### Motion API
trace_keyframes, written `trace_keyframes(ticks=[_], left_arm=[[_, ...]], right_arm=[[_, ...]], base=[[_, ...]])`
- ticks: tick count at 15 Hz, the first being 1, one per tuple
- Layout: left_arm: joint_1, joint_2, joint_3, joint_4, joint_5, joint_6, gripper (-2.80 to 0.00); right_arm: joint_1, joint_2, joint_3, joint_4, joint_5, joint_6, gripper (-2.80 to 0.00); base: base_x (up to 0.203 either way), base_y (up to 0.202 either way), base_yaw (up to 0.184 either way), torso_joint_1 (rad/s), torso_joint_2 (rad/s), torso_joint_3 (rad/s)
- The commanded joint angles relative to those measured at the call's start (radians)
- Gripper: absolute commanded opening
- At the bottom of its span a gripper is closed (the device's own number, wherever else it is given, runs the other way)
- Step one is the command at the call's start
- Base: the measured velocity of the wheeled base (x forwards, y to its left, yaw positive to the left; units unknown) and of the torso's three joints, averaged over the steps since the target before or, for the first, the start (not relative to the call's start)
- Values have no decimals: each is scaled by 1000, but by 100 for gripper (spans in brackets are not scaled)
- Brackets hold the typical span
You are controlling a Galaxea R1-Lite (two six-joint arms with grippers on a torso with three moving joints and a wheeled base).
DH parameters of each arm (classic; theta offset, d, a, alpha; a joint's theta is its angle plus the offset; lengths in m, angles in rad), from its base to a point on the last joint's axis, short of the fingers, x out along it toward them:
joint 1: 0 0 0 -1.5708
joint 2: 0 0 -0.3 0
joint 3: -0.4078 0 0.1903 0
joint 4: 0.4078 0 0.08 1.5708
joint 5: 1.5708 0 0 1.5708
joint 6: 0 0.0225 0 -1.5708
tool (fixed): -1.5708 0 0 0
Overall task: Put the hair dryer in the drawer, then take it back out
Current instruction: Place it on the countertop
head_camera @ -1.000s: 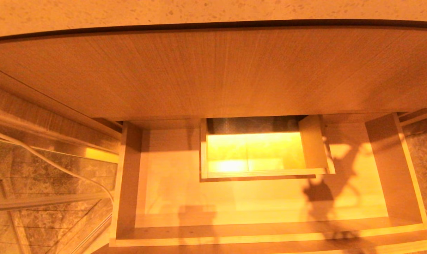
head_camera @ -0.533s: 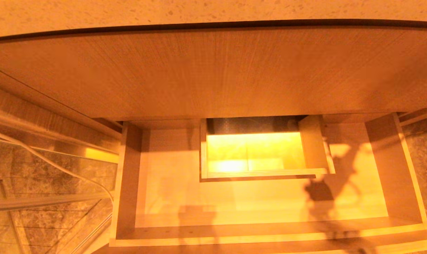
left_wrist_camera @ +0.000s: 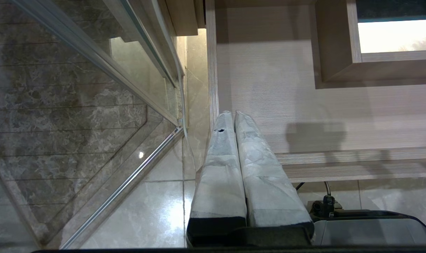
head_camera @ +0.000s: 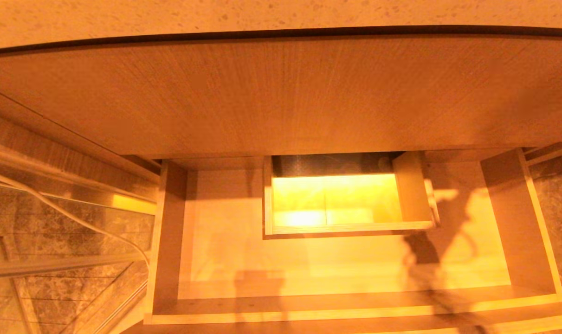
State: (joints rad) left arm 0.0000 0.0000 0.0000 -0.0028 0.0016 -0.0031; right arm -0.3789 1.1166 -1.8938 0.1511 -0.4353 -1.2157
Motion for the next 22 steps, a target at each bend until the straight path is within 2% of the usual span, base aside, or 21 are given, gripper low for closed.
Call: trace_keyframes(ticks=[1,17,22], left_arm=[[0,0,0,0,0,0,-280],[0,0,0,0,0,0,-280],[0,0,0,0,0,0,-280]], right_arm=[[0,26,-7,3,-2,-7,-280],[31,166,-36,-94,4,-19,-280],[40,183,-36,-92,1,-62,-280]], base=[[0,0,0,0,0,0],[0,0,0,0,0,0],[0,0,0,0,0,0]])
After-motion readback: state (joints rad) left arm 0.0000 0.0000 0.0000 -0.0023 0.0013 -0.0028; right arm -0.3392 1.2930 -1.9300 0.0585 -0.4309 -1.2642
